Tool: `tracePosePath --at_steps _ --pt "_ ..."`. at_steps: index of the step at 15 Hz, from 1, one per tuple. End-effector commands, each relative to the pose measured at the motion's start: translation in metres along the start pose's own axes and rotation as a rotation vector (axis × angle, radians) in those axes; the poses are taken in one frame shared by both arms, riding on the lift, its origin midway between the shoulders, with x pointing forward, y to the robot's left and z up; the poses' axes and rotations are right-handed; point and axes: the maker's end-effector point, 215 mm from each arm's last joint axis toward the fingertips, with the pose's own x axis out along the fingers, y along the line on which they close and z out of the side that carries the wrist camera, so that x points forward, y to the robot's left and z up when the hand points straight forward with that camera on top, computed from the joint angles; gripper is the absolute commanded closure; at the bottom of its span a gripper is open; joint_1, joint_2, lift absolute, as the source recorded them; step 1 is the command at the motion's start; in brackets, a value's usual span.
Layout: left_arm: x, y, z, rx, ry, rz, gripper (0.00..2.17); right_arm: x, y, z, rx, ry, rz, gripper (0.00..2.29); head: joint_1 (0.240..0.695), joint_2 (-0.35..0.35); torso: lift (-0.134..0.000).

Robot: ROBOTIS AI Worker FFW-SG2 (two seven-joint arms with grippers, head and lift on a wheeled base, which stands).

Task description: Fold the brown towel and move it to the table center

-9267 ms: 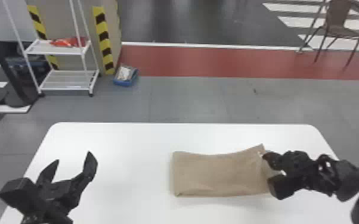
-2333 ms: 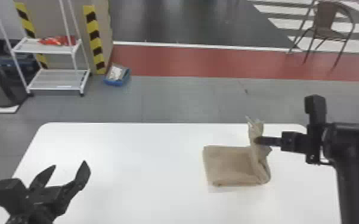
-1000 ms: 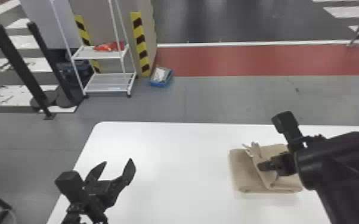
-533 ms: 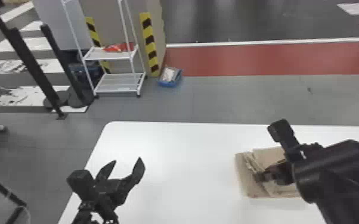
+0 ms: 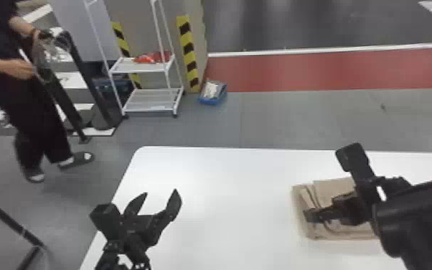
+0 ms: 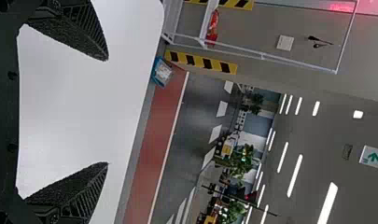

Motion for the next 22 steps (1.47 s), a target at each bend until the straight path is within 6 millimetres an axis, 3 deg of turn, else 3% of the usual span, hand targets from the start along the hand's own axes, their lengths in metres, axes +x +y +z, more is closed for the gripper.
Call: tracePosePath --at_steps 1,3,4,6,7,11,17,20,22 --pt "0.001 0.001 0.003 0.002 -0.004 0.000 0.08 -0.028 0.009 -0.009 0.056 -0.021 0.057 0.31 0.695 0.175 0.000" --pt "0.002 0.002 0.004 0.005 -0.005 0.001 0.08 -0.047 -0.001 -0.044 0.079 0.012 0.057 0.54 0.695 0.184 0.000" --pt "0.003 0.003 0.005 0.006 -0.005 0.002 0.08 -0.055 -0.016 -0.058 0.098 0.014 0.033 0.76 0.695 0.181 0.000" --pt "0.008 -0.001 0.005 0.006 -0.006 -0.006 0.08 -0.064 -0.041 -0.064 0.138 -0.008 -0.012 1.77 0.695 0.145 0.000" --pt "0.010 -0.005 0.005 0.008 -0.005 -0.012 0.08 -0.068 -0.051 -0.063 0.159 -0.024 -0.031 1.90 0.695 0.126 0.000" --pt "0.011 -0.008 0.005 0.008 -0.005 -0.017 0.08 -0.064 -0.065 -0.015 0.169 -0.087 -0.080 1.93 0.695 0.074 0.000" --pt "0.007 -0.004 0.000 0.009 0.004 -0.011 0.08 0.005 -0.078 0.045 0.092 -0.035 -0.162 1.93 0.695 0.094 0.000" --pt "0.007 -0.003 0.001 0.010 0.001 -0.011 0.08 0.017 -0.106 0.061 0.046 -0.050 -0.249 1.93 0.695 0.103 0.000" --pt "0.006 -0.006 -0.001 0.010 0.003 -0.017 0.08 0.028 -0.111 0.061 0.023 -0.023 -0.263 1.93 0.695 0.095 0.000"
